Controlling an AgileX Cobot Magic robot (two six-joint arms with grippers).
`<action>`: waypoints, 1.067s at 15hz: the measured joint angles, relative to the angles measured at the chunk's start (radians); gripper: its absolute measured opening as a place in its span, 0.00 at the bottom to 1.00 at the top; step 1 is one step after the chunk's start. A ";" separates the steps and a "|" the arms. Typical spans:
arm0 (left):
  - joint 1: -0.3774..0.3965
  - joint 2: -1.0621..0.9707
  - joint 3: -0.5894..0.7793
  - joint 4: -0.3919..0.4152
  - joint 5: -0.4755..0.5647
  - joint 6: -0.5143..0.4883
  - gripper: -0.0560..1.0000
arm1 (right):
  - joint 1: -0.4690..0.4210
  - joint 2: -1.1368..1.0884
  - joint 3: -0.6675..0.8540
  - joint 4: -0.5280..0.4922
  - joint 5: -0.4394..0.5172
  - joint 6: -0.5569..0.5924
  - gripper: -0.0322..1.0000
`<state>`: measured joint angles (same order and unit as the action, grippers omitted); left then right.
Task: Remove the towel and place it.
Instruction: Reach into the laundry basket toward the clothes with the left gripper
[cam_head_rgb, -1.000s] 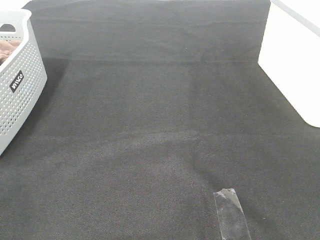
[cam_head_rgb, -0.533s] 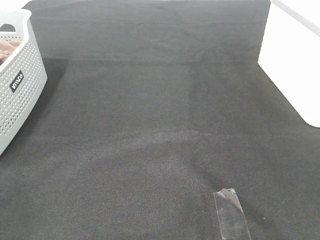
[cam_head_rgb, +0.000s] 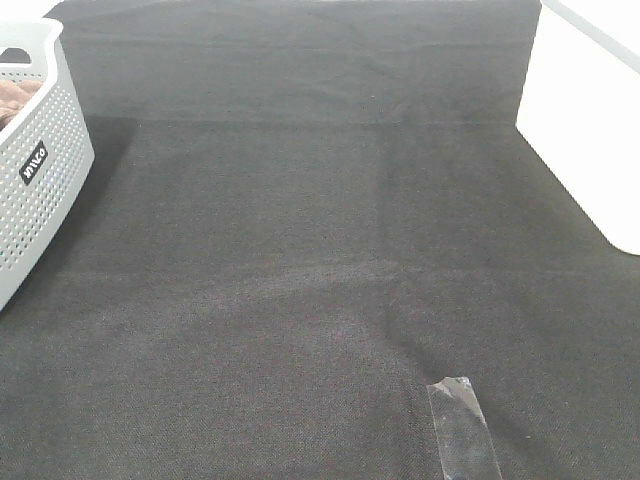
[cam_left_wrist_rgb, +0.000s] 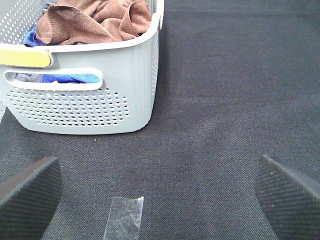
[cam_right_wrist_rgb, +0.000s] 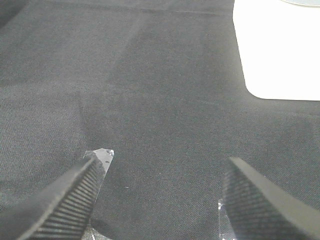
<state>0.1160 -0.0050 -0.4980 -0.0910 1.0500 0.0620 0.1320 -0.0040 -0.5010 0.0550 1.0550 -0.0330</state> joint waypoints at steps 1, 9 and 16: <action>0.000 0.000 0.000 0.000 0.000 0.000 0.99 | 0.000 0.000 0.000 0.000 0.000 0.000 0.66; 0.000 0.000 0.000 0.000 0.000 0.000 0.99 | 0.000 0.000 0.000 0.000 0.000 0.000 0.66; 0.000 0.000 0.000 -0.008 0.000 0.000 0.99 | 0.000 0.000 0.000 0.000 0.000 0.000 0.66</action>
<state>0.1160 -0.0050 -0.4980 -0.0990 1.0500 0.0620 0.1320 -0.0040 -0.5010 0.0550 1.0550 -0.0330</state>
